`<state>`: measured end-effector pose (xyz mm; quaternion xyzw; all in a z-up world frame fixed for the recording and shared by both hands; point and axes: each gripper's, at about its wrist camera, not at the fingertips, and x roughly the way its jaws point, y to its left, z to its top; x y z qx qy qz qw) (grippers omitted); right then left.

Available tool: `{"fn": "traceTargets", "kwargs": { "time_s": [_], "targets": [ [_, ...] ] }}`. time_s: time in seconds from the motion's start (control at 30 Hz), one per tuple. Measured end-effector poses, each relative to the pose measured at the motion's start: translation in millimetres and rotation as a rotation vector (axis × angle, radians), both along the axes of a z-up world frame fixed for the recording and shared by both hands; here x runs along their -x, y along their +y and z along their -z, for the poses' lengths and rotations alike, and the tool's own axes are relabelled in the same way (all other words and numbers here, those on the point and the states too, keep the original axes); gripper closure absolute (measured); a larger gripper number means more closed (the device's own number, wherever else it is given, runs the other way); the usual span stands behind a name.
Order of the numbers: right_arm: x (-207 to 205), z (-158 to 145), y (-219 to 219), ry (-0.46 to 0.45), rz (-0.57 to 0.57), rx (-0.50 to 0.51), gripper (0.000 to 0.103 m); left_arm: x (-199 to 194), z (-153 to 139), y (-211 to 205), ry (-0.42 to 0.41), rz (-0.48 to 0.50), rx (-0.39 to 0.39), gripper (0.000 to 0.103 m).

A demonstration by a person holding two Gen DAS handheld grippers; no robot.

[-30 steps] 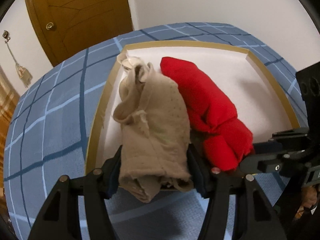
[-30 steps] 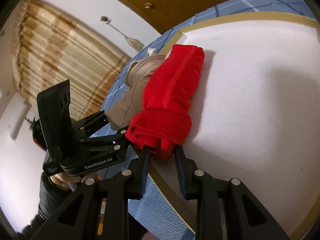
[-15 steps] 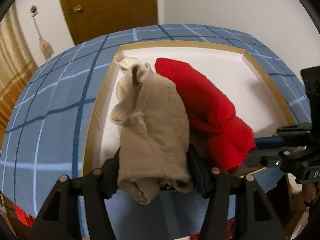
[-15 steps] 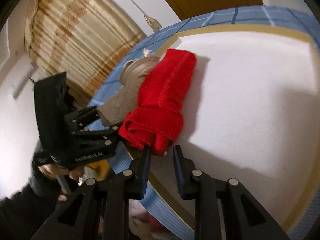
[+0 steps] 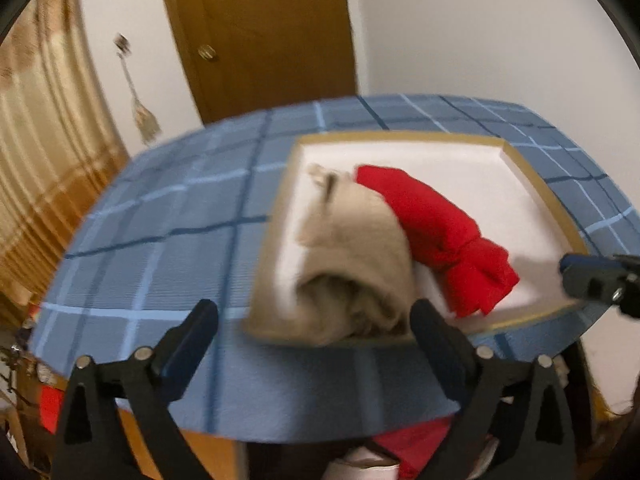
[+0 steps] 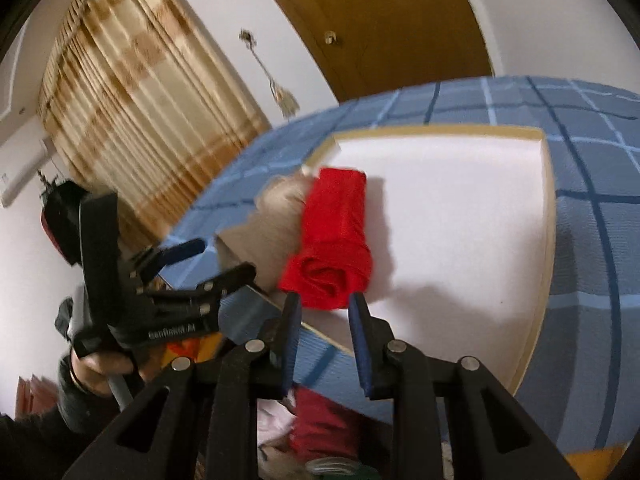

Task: Take underwear out of drawer
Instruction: 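Open both tools and move them back down to the open drawer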

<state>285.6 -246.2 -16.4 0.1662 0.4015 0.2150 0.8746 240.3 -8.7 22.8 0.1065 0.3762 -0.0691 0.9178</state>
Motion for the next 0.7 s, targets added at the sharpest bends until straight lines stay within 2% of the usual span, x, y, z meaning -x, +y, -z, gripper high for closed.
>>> {"fn": "traceTargets", "kwargs": {
  "time_s": [0.13,0.3,0.47,0.63,0.7],
  "targets": [
    [16,-6,11,-0.012,0.014,-0.040,0.076,25,-2,11,-0.030,-0.003,-0.007,0.005],
    [45,-10,25,-0.047,0.030,-0.033,0.075,50,-3,19,-0.074,-0.031,0.010,0.002],
    [71,-8,33,-0.046,0.039,-0.025,0.073,72,-1,23,-0.088,-0.046,0.036,0.001],
    [95,-6,32,-0.047,0.036,-0.061,0.054,91,2,29,-0.090,-0.060,0.049,0.001],
    [107,-7,32,-0.059,0.040,-0.051,0.053,99,3,35,-0.083,-0.067,0.068,0.000]
  ]
}}
